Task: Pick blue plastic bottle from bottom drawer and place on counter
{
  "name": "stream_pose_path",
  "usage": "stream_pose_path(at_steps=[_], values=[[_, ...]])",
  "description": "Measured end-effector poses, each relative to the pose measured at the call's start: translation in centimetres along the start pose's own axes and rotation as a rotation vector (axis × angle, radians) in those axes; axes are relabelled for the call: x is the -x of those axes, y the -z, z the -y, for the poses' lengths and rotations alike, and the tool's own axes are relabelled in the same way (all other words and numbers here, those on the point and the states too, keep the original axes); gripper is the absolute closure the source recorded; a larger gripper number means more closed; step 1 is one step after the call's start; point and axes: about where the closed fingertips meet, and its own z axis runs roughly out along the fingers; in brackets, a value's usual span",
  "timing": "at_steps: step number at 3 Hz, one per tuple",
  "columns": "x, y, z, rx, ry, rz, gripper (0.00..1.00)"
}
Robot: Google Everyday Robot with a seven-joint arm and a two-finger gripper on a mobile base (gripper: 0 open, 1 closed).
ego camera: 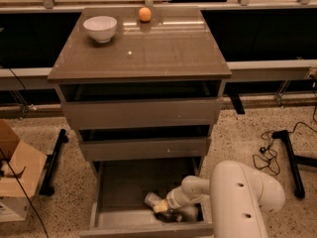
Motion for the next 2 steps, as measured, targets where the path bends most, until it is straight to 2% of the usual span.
stream_pose_path(at_steps=[1, 2], values=[[0.7, -0.1, -1.1, -0.041, 0.018, -0.022, 0.87], [4.0, 2.9, -2.7, -0.070, 0.074, 0.032, 1.00]])
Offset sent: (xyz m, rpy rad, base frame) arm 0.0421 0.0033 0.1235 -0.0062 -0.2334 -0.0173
